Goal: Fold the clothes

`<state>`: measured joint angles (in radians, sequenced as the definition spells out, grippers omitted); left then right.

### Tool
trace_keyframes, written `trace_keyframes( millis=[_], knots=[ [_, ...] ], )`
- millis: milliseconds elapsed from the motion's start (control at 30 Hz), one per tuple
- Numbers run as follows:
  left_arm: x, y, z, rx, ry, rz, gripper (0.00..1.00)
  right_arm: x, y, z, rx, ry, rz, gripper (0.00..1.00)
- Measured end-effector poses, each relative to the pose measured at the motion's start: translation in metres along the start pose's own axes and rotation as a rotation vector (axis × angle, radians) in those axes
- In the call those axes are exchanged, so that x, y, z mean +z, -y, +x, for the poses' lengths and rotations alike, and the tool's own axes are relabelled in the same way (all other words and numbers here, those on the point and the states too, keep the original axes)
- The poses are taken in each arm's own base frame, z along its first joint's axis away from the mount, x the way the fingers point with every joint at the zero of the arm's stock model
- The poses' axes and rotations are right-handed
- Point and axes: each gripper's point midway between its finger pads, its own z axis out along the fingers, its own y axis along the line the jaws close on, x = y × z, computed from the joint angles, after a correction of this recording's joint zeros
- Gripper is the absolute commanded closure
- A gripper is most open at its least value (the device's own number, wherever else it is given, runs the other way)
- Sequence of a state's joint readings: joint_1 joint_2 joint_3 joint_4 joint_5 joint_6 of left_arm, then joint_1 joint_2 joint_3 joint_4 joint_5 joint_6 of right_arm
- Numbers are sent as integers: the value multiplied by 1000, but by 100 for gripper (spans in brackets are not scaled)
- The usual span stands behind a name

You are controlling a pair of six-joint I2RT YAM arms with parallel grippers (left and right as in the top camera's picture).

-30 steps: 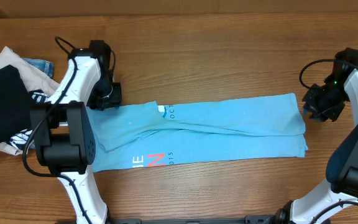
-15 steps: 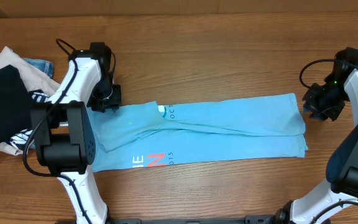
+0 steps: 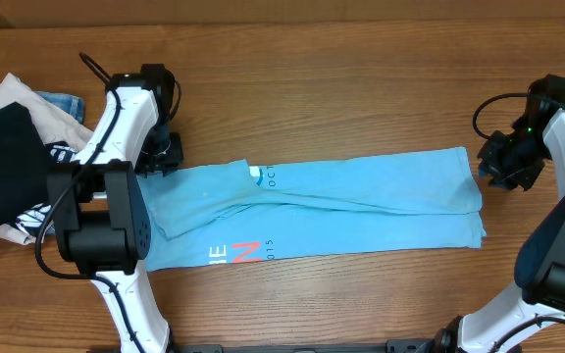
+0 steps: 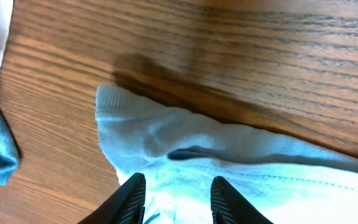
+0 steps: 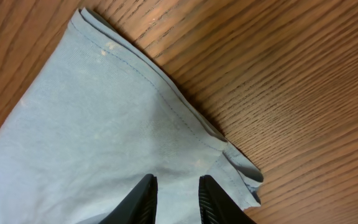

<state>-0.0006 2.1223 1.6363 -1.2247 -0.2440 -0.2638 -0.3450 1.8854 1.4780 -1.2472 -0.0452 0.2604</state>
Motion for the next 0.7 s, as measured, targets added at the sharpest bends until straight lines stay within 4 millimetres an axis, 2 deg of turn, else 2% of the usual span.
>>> trace_keyframes(
  millis=[167,400,700],
  knots=[
    [3,2,-5,-32,23,7,61,0,0,0,0,-2,1,74],
    [26,7,-1,-36,30,9,62,0,1,2,0,-10,3,73],
    [27,8,-4,-40,44,17,70,0,1,3,1,-13,5,73]
  ],
)
